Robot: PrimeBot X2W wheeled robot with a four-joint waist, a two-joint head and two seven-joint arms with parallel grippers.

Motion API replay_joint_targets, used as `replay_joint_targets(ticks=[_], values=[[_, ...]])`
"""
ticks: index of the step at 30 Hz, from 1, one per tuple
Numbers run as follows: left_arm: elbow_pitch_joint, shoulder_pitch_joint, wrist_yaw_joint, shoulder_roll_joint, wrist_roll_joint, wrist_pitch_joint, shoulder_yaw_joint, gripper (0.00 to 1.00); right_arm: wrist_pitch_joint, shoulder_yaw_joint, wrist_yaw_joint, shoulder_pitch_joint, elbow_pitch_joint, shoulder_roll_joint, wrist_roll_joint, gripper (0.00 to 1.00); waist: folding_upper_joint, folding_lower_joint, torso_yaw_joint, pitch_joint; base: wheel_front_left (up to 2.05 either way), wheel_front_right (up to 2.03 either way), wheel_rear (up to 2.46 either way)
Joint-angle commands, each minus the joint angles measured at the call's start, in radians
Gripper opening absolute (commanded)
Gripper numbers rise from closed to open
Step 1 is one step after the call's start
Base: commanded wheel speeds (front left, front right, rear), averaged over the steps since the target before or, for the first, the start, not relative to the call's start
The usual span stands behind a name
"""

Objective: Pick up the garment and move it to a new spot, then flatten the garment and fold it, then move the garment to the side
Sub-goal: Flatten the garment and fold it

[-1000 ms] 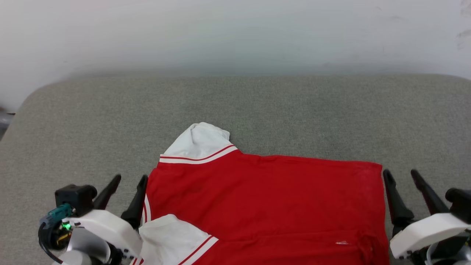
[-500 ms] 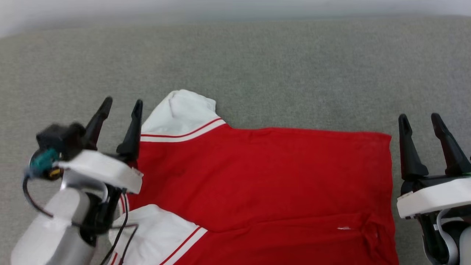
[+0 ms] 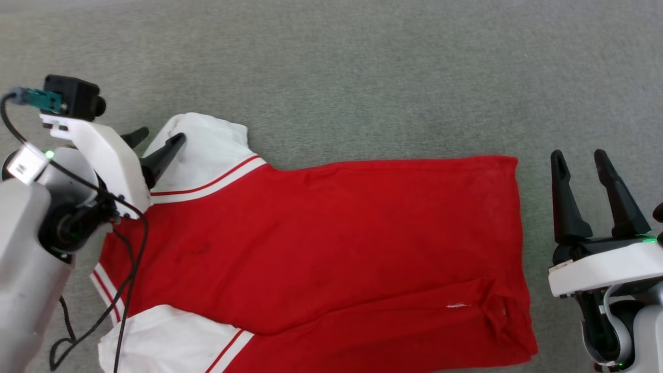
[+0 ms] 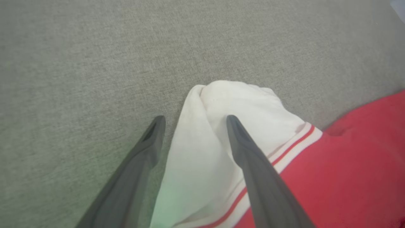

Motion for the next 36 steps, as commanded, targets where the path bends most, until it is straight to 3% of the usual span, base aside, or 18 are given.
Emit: replay_joint_targets(ticks=[1, 8, 9, 10, 11, 17, 21, 29, 36], values=[[0.016, -0.020, -0.006, 0.007, -0.032, 0.048, -0.001, 1.00, -0.009, 0.005, 0.000, -0.016, 0.009, 0.002, 0.014, 1.00, 0.0000, -0.0002, -0.019, 0.016, 0.00, 0.00, 0.00], [0.100, -0.037, -0.002, 0.019, -0.109, 0.284, -0.056, 1.00, -0.034, 0.014, 0.000, -0.024, 0.053, 0.002, 0.041, 1.00, 0.0000, -0.0002, -0.052, 0.045, 0.00, 0.00, 0.00], [0.111, -0.033, 0.001, 0.015, -0.113, 0.307, -0.066, 0.71, -0.032, 0.015, 0.000, -0.024, 0.060, 0.002, 0.046, 1.00, 0.0000, -0.0002, -0.054, 0.048, 0.00, 0.00, 0.00], [0.122, -0.029, 0.004, 0.007, -0.123, 0.330, -0.074, 0.31, -0.031, 0.016, 0.000, -0.025, 0.066, 0.002, 0.051, 1.00, 0.0000, -0.0002, -0.056, 0.050, 0.00, 0.00, 0.00], [0.127, -0.027, 0.005, -0.002, -0.126, 0.339, -0.077, 0.00, -0.029, 0.017, 0.000, -0.027, 0.071, 0.002, 0.054, 1.00, 0.0000, -0.0002, -0.058, 0.051, 0.00, 0.00, 0.00], [0.132, -0.023, -0.002, -0.025, -0.113, 0.275, -0.073, 0.00, 0.046, 0.016, 0.000, -0.037, 0.117, 0.002, 0.092, 1.00, 0.0000, -0.0002, -0.048, 0.041, 0.00, 0.00, 0.00], [0.121, -0.036, -0.006, -0.032, -0.092, 0.192, -0.057, 0.00, 0.188, -0.008, 0.000, -0.067, 0.183, -0.002, 0.093, 1.00, 0.0000, -0.0002, -0.023, 0.017, 0.00, 0.00, 0.00], [0.058, -0.060, -0.004, -0.061, -0.064, 0.081, -0.041, 0.00, 0.486, 0.017, 0.000, -0.178, 0.262, -0.101, 0.114, 1.00, 0.0000, -0.0002, 0.053, -0.021, 0.00, 0.00, 0.00], [-0.009, -0.058, -0.001, -0.072, -0.051, 0.064, -0.053, 0.00, 0.659, 0.063, 0.000, -0.259, 0.318, -0.162, 0.104, 1.00, 0.0000, -0.0002, 0.099, -0.019, 0.00, 0.00, 0.00]])
